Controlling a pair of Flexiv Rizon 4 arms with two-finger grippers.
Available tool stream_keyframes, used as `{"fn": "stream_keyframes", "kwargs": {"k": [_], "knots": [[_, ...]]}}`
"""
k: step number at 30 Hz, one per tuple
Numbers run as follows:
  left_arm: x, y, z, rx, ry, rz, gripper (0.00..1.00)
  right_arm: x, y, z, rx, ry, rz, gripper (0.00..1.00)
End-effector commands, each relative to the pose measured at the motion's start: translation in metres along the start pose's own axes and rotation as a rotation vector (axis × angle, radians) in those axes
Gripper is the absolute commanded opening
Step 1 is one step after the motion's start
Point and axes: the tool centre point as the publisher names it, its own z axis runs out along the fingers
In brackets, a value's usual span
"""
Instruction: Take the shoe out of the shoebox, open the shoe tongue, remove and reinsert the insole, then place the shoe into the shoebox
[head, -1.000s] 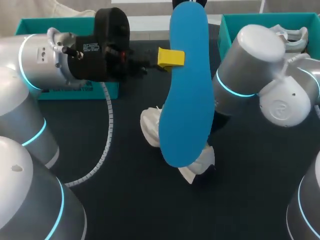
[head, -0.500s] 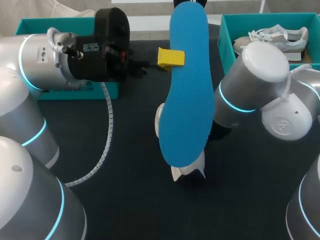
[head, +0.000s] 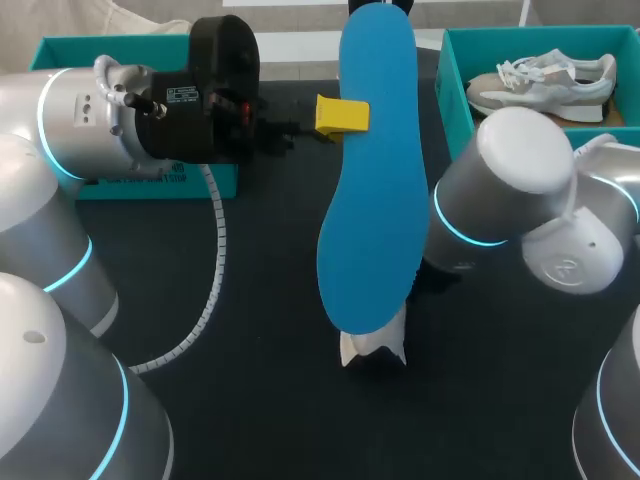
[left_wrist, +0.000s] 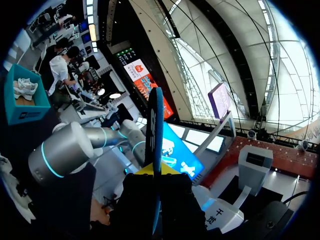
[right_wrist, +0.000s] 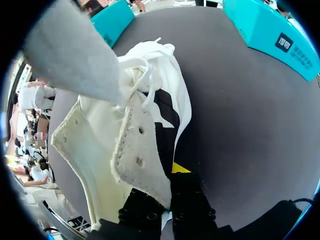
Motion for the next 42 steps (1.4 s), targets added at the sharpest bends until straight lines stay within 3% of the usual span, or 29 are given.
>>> {"fn": "stream_keyframes", "kwargs": {"k": [1,13,14,15,16,22,26,28,40,42], "knots": [[-0.001,0.002,0.0,0.003,0.0,0.0,0.0,0.005,-0.002,0.012,-0.019,-0.005,0.017,0.0],[-0.001,0.002,0.0,0.003,0.0,0.0,0.0,0.003,0.0,0.028,0.015,-0.036,0.016,0.0],[-0.001,0.002,0.0,0.003,0.0,0.0,0.0,0.002,0.0,0.028,0.013,-0.033,0.02,0.26],[-0.001,0.002,0.0,0.003,0.0,0.0,0.0,0.001,-0.001,0.028,0.013,-0.029,0.027,0.44],[-0.001,0.002,0.0,0.003,0.0,0.0,0.0,0.0,-0.002,0.024,0.007,-0.022,0.033,1.0],[-0.001,0.002,0.0,0.003,0.0,0.0,0.0,-0.002,-0.012,-0.011,-0.001,0.04,0.015,1.0],[-0.001,0.002,0.0,0.003,0.0,0.0,0.0,-0.005,-0.014,-0.041,-0.052,0.196,0.006,1.0],[-0.001,0.002,0.0,0.003,0.0,0.0,0.0,0.0,-0.012,-0.059,-0.039,0.29,-0.054,1.0],[-0.001,0.002,0.0,0.003,0.0,0.0,0.0,0.0,-0.012,-0.059,-0.039,0.29,-0.054,1.0],[-0.001,0.002,0.0,0.003,0.0,0.0,0.0,0.009,-0.01,-0.052,-0.106,0.398,0.023,1.0]]}}
